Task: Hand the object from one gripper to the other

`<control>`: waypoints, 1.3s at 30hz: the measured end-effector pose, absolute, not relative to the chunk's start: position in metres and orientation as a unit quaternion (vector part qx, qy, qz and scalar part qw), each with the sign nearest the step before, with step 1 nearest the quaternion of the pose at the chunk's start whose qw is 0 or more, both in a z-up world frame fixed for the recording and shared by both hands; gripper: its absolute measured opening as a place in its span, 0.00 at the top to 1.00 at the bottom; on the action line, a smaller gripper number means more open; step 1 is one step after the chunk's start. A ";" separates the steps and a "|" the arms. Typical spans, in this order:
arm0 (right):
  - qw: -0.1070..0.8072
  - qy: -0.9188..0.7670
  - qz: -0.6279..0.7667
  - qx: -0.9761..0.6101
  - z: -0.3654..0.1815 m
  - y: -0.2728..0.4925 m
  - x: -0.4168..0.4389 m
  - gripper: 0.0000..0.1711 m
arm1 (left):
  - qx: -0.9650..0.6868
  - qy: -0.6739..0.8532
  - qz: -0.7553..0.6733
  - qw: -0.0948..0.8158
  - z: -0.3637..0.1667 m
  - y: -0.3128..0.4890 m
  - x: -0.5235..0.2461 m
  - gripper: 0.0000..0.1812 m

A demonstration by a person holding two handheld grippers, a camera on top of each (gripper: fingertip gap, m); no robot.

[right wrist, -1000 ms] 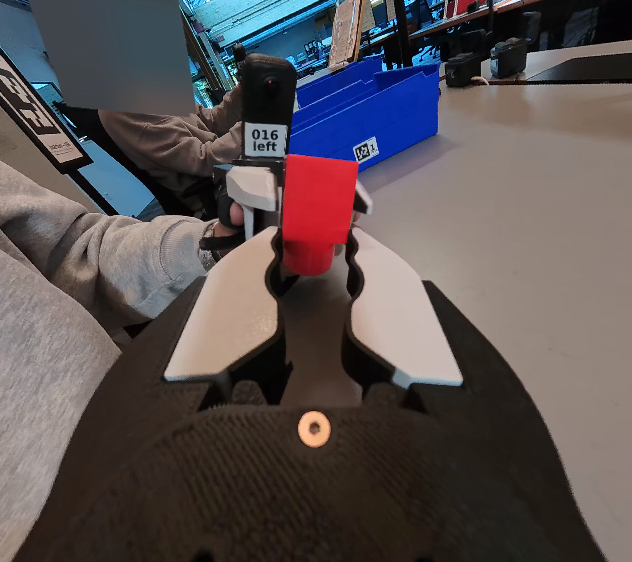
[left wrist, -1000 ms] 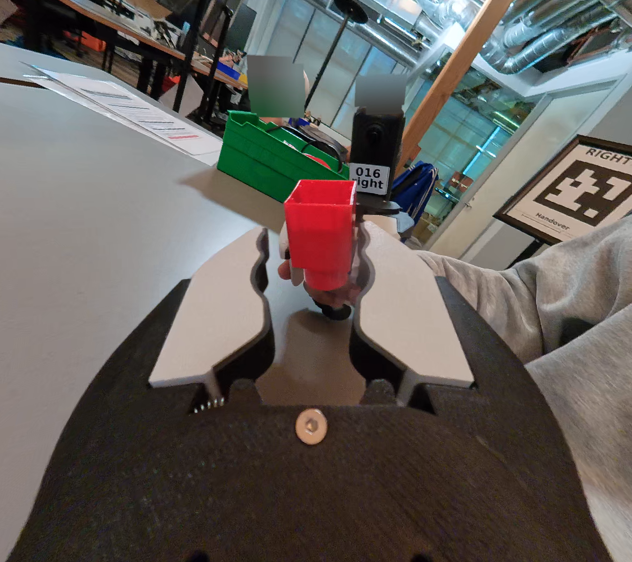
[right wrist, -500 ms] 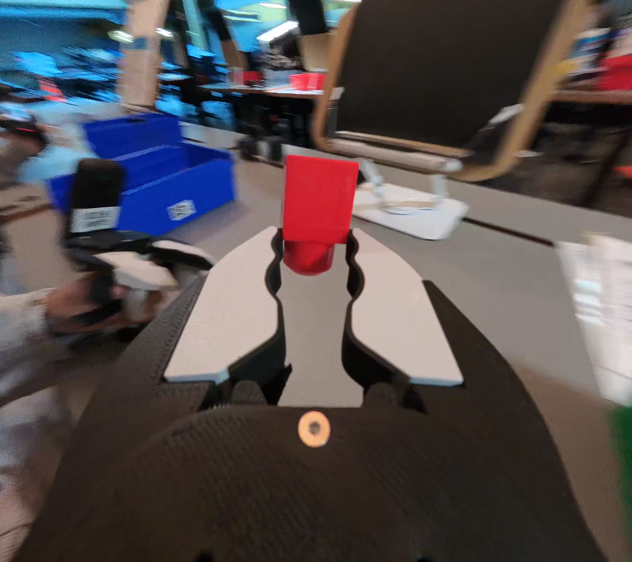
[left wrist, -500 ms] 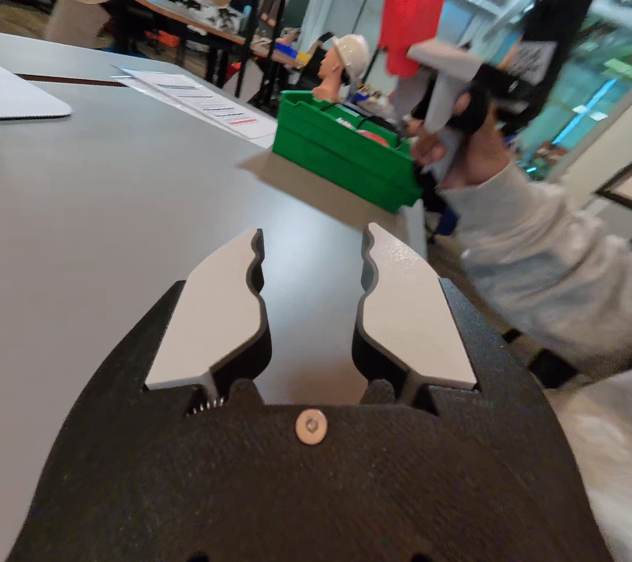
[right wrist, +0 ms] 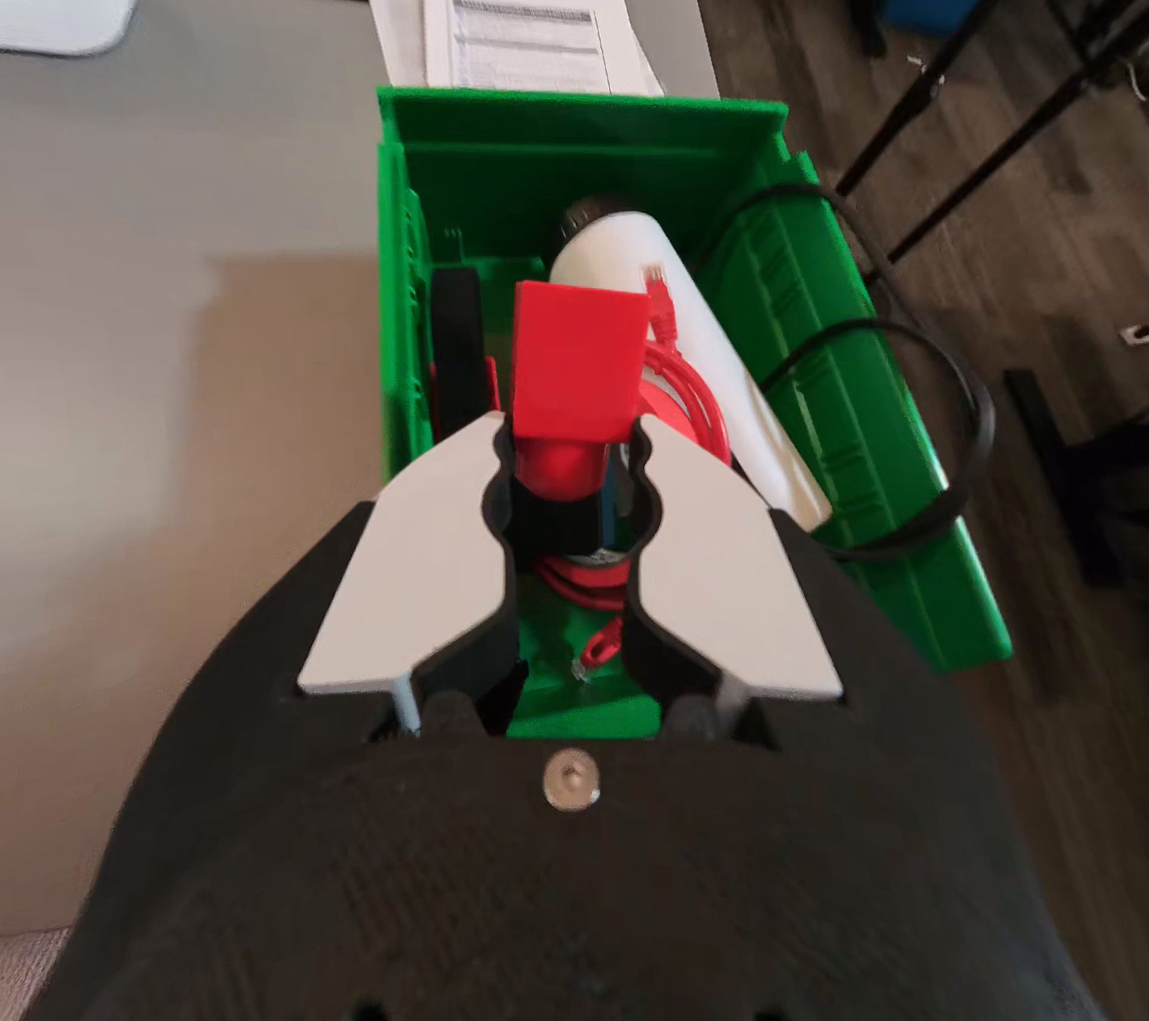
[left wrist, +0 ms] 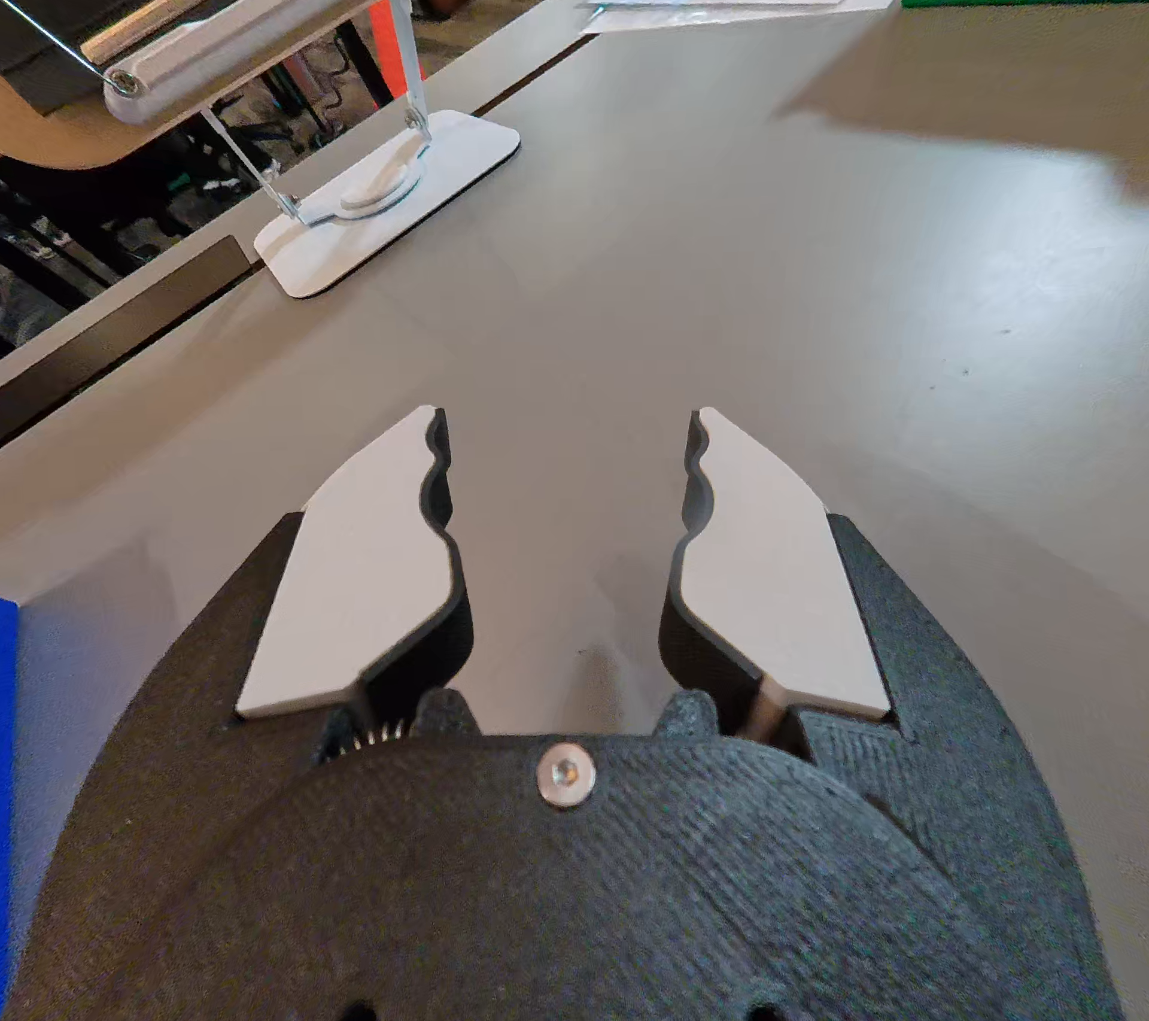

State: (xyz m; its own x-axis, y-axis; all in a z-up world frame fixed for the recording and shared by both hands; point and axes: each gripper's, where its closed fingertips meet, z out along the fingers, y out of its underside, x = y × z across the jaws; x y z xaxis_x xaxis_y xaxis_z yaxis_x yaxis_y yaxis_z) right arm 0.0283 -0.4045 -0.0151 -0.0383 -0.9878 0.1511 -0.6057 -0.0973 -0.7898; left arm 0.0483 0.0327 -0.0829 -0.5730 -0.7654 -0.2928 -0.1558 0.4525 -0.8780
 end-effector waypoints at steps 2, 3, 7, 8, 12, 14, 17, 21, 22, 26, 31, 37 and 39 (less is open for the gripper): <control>0.242 0.624 -0.363 -0.649 -0.024 -0.407 0.028 0.79 | -0.301 0.774 -0.432 0.352 -0.082 0.034 0.049 0.60; 0.236 0.626 -0.359 -0.651 -0.029 -0.408 0.028 0.79 | -0.303 0.773 -0.435 0.349 -0.082 0.034 0.049 0.60; 0.211 0.620 -0.365 -0.661 -0.037 -0.411 0.029 0.72 | -0.307 0.773 -0.436 0.344 -0.084 0.036 0.050 0.60; 0.205 0.613 -0.377 -0.663 -0.034 -0.411 0.030 0.67 | -0.307 0.774 -0.436 0.342 -0.084 0.035 0.050 0.61; 0.227 0.585 -0.414 -0.659 -0.009 -0.397 0.035 0.67 | -0.306 0.776 -0.436 0.339 -0.086 0.035 0.050 0.61; 0.252 0.565 -0.430 -0.658 0.008 -0.382 0.039 0.69 | -0.307 0.776 -0.436 0.337 -0.087 0.035 0.051 0.61; 0.281 0.523 -0.454 -0.665 0.034 -0.353 0.042 0.71 | -0.311 0.775 -0.439 0.332 -0.088 0.036 0.052 0.61; 0.371 0.446 -0.445 -0.682 0.059 -0.284 0.046 0.74 | -0.320 0.770 -0.449 0.321 -0.087 0.037 0.053 0.62; 0.403 0.427 -0.428 -0.687 0.061 -0.261 0.047 0.75 | -0.322 0.769 -0.452 0.317 -0.086 0.038 0.053 0.63; 0.523 0.369 -0.315 -0.701 0.045 -0.166 0.044 0.78 | -0.334 0.758 -0.472 0.301 -0.083 0.041 0.055 0.65; 0.587 0.338 -0.180 -0.713 -0.017 -0.082 0.035 0.82 | -0.328 0.745 -0.509 0.280 -0.063 0.050 0.055 0.86; 0.601 0.350 -0.064 -0.716 -0.066 -0.047 0.025 0.83 | -0.361 0.676 -0.554 0.324 0.012 0.115 0.070 0.93; 0.597 0.346 -0.071 -0.720 -0.068 -0.050 0.027 0.83 | -0.383 0.645 -0.560 0.351 0.041 0.155 0.075 0.92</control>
